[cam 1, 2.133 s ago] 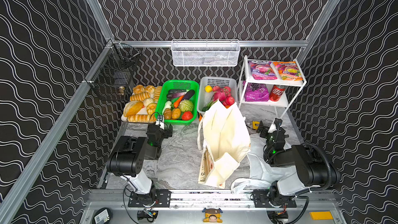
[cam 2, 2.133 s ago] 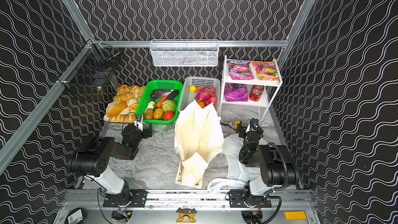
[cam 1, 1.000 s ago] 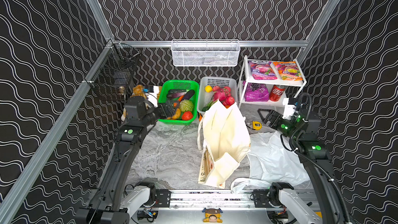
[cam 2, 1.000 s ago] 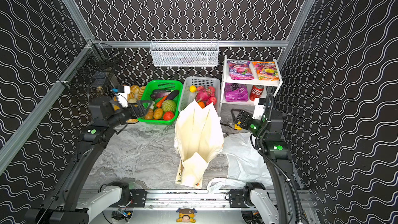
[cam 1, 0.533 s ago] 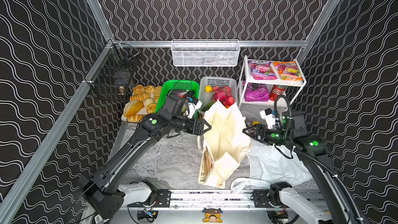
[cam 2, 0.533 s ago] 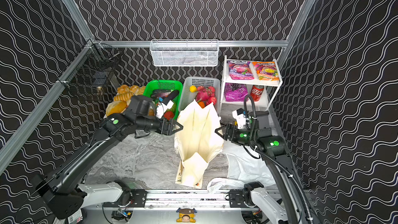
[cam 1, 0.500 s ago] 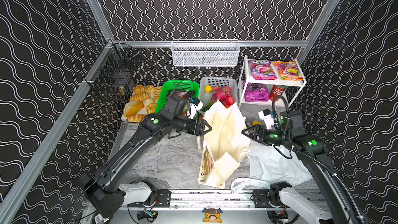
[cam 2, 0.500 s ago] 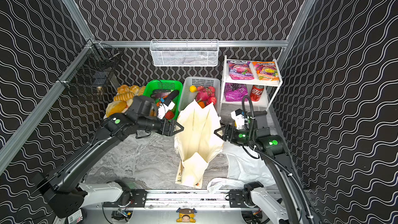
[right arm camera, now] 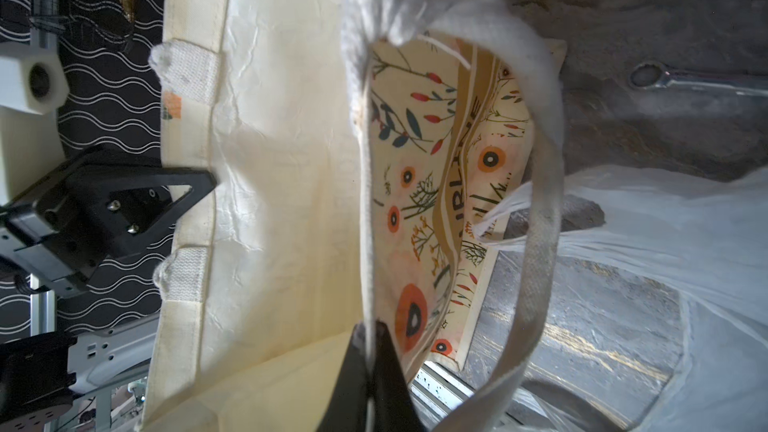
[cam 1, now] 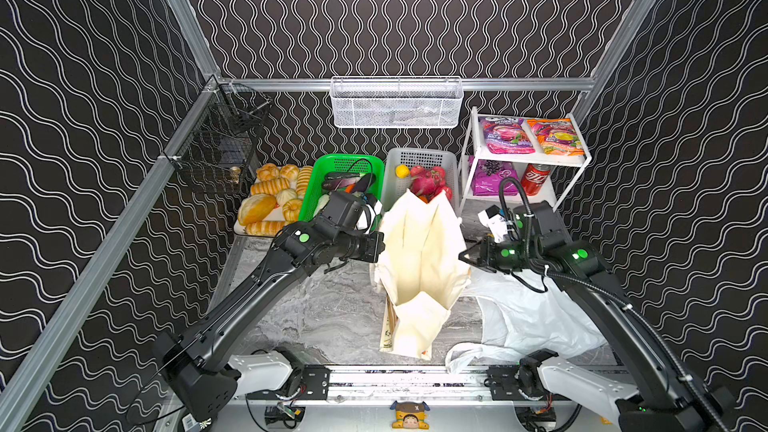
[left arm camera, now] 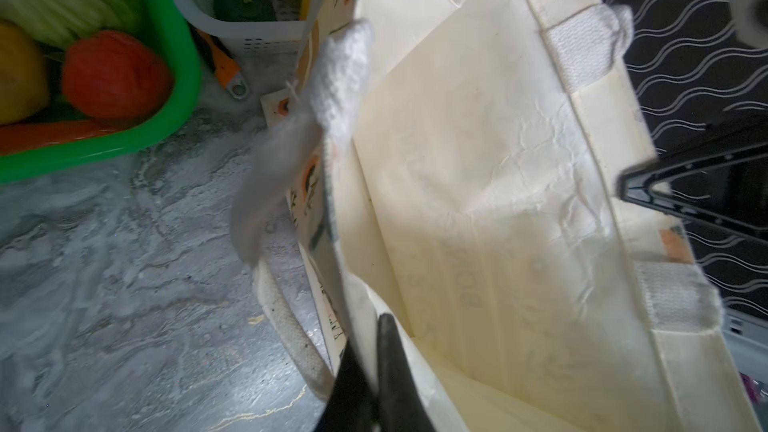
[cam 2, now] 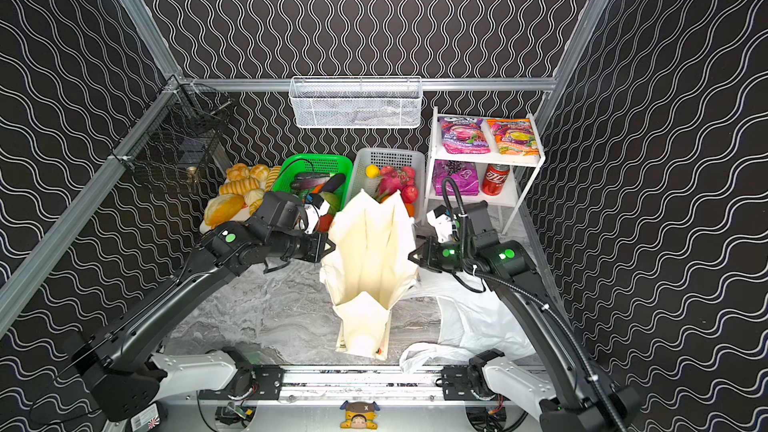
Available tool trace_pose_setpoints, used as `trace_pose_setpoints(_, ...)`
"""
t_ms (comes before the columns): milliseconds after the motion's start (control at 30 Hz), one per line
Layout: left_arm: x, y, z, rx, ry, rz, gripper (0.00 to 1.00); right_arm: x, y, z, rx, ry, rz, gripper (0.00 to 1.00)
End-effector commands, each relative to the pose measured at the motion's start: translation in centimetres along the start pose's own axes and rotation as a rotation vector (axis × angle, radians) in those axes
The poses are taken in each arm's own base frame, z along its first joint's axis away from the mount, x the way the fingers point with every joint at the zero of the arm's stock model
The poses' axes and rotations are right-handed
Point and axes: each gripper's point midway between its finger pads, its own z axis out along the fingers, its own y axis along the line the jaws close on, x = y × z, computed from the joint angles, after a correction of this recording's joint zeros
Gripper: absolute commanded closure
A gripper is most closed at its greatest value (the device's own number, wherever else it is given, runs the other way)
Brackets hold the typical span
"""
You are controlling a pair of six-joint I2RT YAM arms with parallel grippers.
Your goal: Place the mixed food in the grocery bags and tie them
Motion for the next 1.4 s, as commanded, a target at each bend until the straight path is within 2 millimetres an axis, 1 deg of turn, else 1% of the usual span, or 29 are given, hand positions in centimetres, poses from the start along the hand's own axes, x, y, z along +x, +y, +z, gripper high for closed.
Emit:
trace_pose_setpoints(0,-0.7,2.8,-1.2,-0.159,-0.057,-0.033,1.0,-2.0,2.2,0.5,-0.054,-0.035,-0.055,1.0)
trace_pose_setpoints(33,-0.7,3.0,-1.3,-0.174,-0.065,-0.035,1.0,-2.5,2.3,0.7,-0.048,-0.04,-0.057,1.0)
trace_pose_setpoints(67,-0.5,3.2,-1.3,-0.182,-0.063,-0.031,1.0,-2.2,2.9,1.2,-0.052,-0.023,-0.073,1.0)
trace_pose_setpoints(100,-0.3,3.8,-1.5,-0.213,-0.055,-0.036,1.0,-2.5,3.1,1.4,-0.055,-0.022,-0.083,1.0)
trace_pose_setpoints(167,-0.1,4.4,-2.0,-0.25,-0.051,-0.048,1.0,-3.1,3.0,1.7,-0.036,-0.024,-0.091,0.89)
trace_pose_setpoints(200,0.0,4.5,-1.8,-0.25,-0.051,-0.041,1.0,-3.3,2.7,1.7,-0.013,-0.028,-0.096,0.87)
trace_pose_setpoints(233,0.2,4.9,-1.7,-0.268,-0.048,-0.042,1.0,-3.6,2.7,1.6,0.0,-0.033,-0.106,0.81)
trace_pose_setpoints(267,0.3,5.4,-1.8,-0.296,-0.048,-0.053,1.0,-4.1,2.5,1.3,0.024,-0.05,-0.11,0.68)
trace_pose_setpoints(300,0.3,5.8,-1.8,-0.317,-0.05,-0.058,1.0,-4.7,2.1,0.8,0.07,-0.08,-0.119,0.63)
trace_pose_setpoints(367,0.1,6.4,-2.0,-0.355,-0.061,-0.058,1.0,-6.2,1.8,-0.9,0.147,-0.172,-0.147,0.54)
trace_pose_setpoints(400,-0.2,7.0,-2.6,-0.396,-0.078,-0.068,1.0,-7.2,1.2,-2.3,0.205,-0.241,-0.153,0.53)
trace_pose_setpoints(433,-0.5,7.1,-3.0,-0.41,-0.095,-0.061,1.0,-8.1,0.6,-3.7,0.263,-0.304,-0.155,0.53)
trace_pose_setpoints(467,-0.8,7.0,-3.2,-0.401,-0.113,-0.045,1.0,-9.1,-0.3,-5.5,0.332,-0.384,-0.153,0.5)
trace_pose_setpoints(500,-0.9,6.8,-3.1,-0.386,-0.12,-0.027,0.89,-10.2,-1.8,-7.7,0.411,-0.478,-0.127,0.49)
trace_pose_setpoints(533,-1.0,6.6,-2.9,-0.376,-0.119,-0.019,0.81,-10.9,-3.0,-9.3,0.468,-0.551,-0.106,0.48)
trace_pose_setpoints(567,-1.1,6.4,-2.8,-0.366,-0.116,-0.018,0.71,-11.5,-4.4,-11.0,0.513,-0.627,-0.089,0.44)
trace_pose_setpoints(600,-1.1,6.3,-2.6,-0.358,-0.107,-0.017,0.59,-12.3,-5.5,-12.6,0.534,-0.711,-0.072,0.41)
trace_pose_setpoints(633,-1.1,6.1,-2.6,-0.352,-0.102,-0.017,0.54,-12.7,-6.6,-13.7,0.548,-0.771,-0.058,0.41)
trace_pose_setpoints(700,-1.2,6.0,-2.7,-0.348,-0.107,-0.017,0.52,-13.6,-8.6,-15.6,0.575,-0.887,-0.054,0.41)
trace_pose_setpoints(767,-1.5,5.9,-3.2,-0.339,-0.13,-0.013,0.43,-14.4,-10.2,-16.6,0.629,-0.962,-0.071,0.42)
trace_pose_setpoints(833,-1.8,5.6,-4.1,-0.326,-0.16,0.007,0.41,-15.2,-11.6,-16.8,0.677,-0.998,-0.096,0.42)
trace_pose_setpoints(867,-2.1,5.5,-4.7,-0.327,-0.184,0.018,0.39,-15.8,-12.7,-17.2,0.713,-1.037,-0.101,0.42)
trace_pose_setpoints(900,-2.4,5.5,-5.4,-0.33,-0.208,0.029,0.37,-16.0,-14.5,-16.4,0.736,-1.034,-0.112,0.45)
trace_pose_setpoints(1000,-3.5,5.1,-7.3,-0.326,-0.288,0.074,0.32,-17.4,-16.9,-15.4,0.712,-1.063,-0.183,0.45)
trace_pose_setpoints(1067,-4.2,4.9,-8.4,-0.33,-0.334,0.098,0.31,-18.2,-17.8,-14.9,0.699,-1.103,-0.26,0.44)
trace_pose_setpoints(1133,-4.8,4.8,-9.2,-0.336,-0.376,0.123,0.3,-18.9,-18.3,-14.9,0.726,-1.139,-0.331,0.41)
trace_pose_setpoints(1200,-5.3,4.9,-10.0,-0.352,-0.413,0.142,0.29,-19.7,-19.1,-14.9,0.761,-1.16,-0.386,0.4)
trace_pose_setpoints(1267,-5.8,5.1,-10.4,-0.372,-0.441,0.158,0.28,-20.6,-19.5,-14.2,0.76,-1.158,-0.478,0.38)
trace_pose_setpoints(1367,-6.3,4.9,-10.3,-0.366,-0.47,0.186,0.27,-22.0,-20.9,-14.1,0.785,-1.177,-0.522,0.35)
